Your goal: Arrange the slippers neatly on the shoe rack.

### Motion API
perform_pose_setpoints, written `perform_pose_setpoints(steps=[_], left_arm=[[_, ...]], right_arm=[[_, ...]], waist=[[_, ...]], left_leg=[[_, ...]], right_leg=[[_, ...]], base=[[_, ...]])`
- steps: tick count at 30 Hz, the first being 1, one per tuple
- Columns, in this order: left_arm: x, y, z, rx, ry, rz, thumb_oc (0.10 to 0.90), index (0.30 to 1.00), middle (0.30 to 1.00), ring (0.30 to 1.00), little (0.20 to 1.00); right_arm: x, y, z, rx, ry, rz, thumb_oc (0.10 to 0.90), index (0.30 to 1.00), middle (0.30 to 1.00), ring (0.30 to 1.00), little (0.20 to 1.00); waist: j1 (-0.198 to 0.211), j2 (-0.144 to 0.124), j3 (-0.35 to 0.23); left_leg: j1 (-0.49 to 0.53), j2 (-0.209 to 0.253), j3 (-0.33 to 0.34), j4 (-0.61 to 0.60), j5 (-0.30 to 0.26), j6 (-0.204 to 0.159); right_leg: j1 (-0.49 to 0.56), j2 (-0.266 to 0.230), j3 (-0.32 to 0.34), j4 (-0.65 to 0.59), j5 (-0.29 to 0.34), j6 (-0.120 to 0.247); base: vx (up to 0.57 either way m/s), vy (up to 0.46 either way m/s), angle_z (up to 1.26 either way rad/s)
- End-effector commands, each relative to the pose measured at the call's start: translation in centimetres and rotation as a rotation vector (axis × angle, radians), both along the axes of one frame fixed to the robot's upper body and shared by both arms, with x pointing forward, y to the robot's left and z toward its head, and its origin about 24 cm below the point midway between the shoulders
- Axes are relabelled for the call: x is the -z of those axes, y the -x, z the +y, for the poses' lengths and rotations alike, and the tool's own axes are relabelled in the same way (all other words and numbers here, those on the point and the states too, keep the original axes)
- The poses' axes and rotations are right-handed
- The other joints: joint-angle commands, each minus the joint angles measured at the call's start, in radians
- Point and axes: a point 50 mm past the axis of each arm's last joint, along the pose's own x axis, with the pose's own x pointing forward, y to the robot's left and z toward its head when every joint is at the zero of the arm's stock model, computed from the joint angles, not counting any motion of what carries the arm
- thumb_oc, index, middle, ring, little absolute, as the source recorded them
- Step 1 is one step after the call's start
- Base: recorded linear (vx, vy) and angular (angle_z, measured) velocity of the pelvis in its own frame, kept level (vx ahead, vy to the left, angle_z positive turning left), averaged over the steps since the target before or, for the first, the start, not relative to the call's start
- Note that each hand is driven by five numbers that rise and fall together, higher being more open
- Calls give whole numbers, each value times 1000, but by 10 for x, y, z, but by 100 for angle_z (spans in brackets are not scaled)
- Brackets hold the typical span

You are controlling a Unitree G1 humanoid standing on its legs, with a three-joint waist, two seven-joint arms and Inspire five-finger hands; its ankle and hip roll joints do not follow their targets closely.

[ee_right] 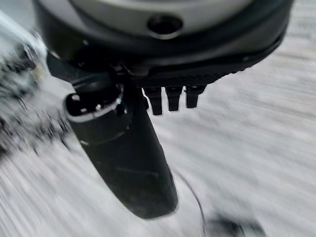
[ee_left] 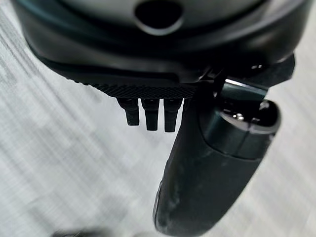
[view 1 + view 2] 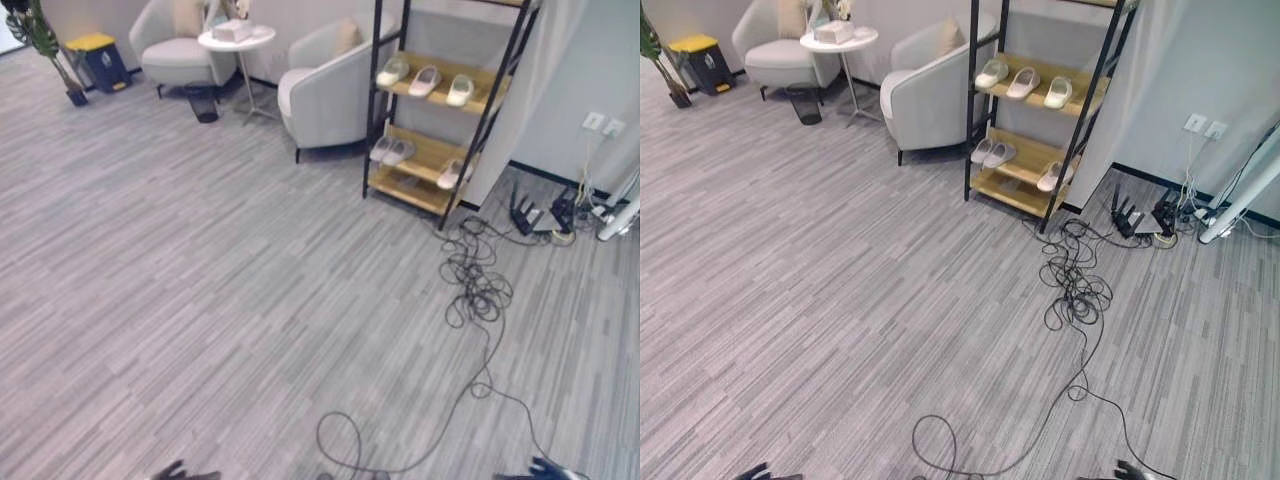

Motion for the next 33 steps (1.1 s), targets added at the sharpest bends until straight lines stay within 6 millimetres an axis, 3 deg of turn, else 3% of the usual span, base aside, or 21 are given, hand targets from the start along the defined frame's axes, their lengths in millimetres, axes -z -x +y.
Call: perform_pose_setpoints(steps=[1,5,6,7,9,10,12,15,17,18,19,22,23,25,26,27,28,30,31,32,33], left_arm=[[-2,-9,1,41,-41,-3,800,900,900,900,900],[4,-15,-17,123,4,15,800,900,900,900,900],[6,-22,-30,252,-6,31,800,900,900,900,900],[5,-34,-42,383,-29,11,800,900,900,900,900],[3,-49,-55,530,-68,2,800,900,900,900,900],[3,-51,-59,551,-65,-3,800,900,900,900,900],[5,-49,-67,599,-60,3,800,900,900,900,900],[8,-46,-76,676,-60,9,800,900,900,900,900],[8,-46,-78,693,-62,14,800,900,900,900,900],[15,-21,-72,625,-51,90,800,900,900,900,900],[15,-21,-72,625,-52,91,800,900,900,900,900],[14,-24,-70,625,-60,84,800,900,900,900,900],[13,-30,-74,669,-75,64,800,900,900,900,900],[11,-36,-75,705,-99,54,800,900,900,900,900],[8,-47,-78,756,-127,30,800,900,900,900,900],[8,-47,-78,756,-127,29,800,900,900,900,900],[2,-64,-82,788,-156,-19,800,900,900,900,900],[-1,-72,-82,787,-166,-47,800,900,900,900,900],[-5,-79,-82,805,-190,-77,800,900,900,900,900],[-13,-98,-94,995,-252,-134,800,900,900,900,900],[-15,-101,-99,1056,-260,-149,800,900,900,900,900]], right_arm=[[7,4,16,-64,-47,42,800,900,900,900,900],[10,3,26,-139,-58,74,800,900,900,900,900],[10,0,27,-158,-49,81,800,900,900,900,900],[9,-7,30,-193,-40,66,800,900,900,900,900],[7,-18,30,-222,-15,42,800,900,900,900,900],[5,-23,28,-227,-2,34,800,900,900,900,900],[4,-28,26,-232,9,25,800,900,900,900,900],[0,-42,26,-249,19,-12,800,900,900,900,900],[-1,-47,28,-255,22,-30,800,900,900,900,900],[2,-46,36,-264,12,-22,800,900,900,900,900],[2,-46,36,-264,11,-22,800,900,900,900,900],[6,-36,40,-196,-33,4,800,900,900,900,900],[5,-39,38,-175,-34,-6,800,900,900,900,900],[4,-44,40,-169,-38,-29,800,900,900,900,900],[2,-50,41,-164,-41,-56,800,900,900,900,900],[2,-50,41,-164,-40,-56,800,900,900,900,900],[1,-53,43,-181,-36,-72,800,900,900,900,900],[1,-54,44,-188,-38,-78,800,900,900,900,900],[1,-54,44,-188,-37,-80,800,900,900,900,900],[2,-50,40,-167,-29,-64,800,900,900,900,900],[2,-48,37,-163,-24,-51,800,900,900,900,900]], waist=[[2,-9,-21],[-2,-3,-2],[-9,1,15],[-13,-4,50],[-11,-18,116],[-8,-18,127],[12,-8,129],[46,10,124],[65,11,122],[108,-6,74],[107,-7,74],[109,-36,45],[94,-21,56],[83,-5,67],[53,27,85],[53,29,83],[12,45,90],[-6,45,93],[-22,42,97],[-53,25,89],[-59,30,85]], left_leg=[[2,44,-5,-10,-27,-78],[3,49,-4,-3,-27,-83],[-9,61,1,43,-43,-92],[-68,81,17,231,-90,-113],[-246,140,57,564,11,-126],[-300,139,73,583,-1,-116],[-361,121,106,498,-40,-94],[-377,98,102,305,29,-97],[-386,84,74,203,46,-104],[-365,43,-50,203,72,-79],[-367,42,-50,205,70,-79],[-323,11,-21,266,-10,-29],[-256,-8,-11,289,-74,14],[-214,-6,-10,295,-96,33],[-129,-5,-21,283,-130,50],[-131,-3,-22,282,-129,50],[-20,-16,-51,249,-179,51],[21,-16,-69,236,-195,45],[53,-21,-93,229,-210,36],[115,-26,-121,212,-248,5],[136,-18,-122,206,-259,-9]], right_leg=[[-6,-43,13,68,-60,68],[-13,-46,5,87,-69,62],[-22,-48,9,111,-79,54],[-33,-50,30,156,-113,32],[-10,-39,45,184,-152,-9],[0,-36,47,185,-168,-11],[33,-25,64,178,-199,0],[77,-4,106,162,-214,12],[108,-1,127,154,-227,19],[153,-16,179,218,-235,53],[153,-17,178,220,-236,53],[92,-63,199,453,-80,129],[5,-110,182,676,102,164],[-43,-111,181,764,168,158],[-147,-112,146,881,135,135],[-149,-110,146,879,136,134],[-252,-115,86,808,14,104],[-276,-105,68,723,-14,97],[-299,-93,72,631,-21,100],[-328,-95,102,354,-12,123],[-331,-108,96,249,1,131]], base=[[24,-43,0],[32,-62,3],[98,-236,4],[97,-308,11],[168,-352,25],[289,-226,28],[369,-6,-10],[419,83,-57],[597,98,-106],[824,156,-103],[1018,212,-90],[564,188,-113],[485,215,-19],[541,230,-34],[566,231,-20],[863,256,2],[702,86,4],[556,19,7],[665,-167,17],[873,-216,24],[916,-235,62]])
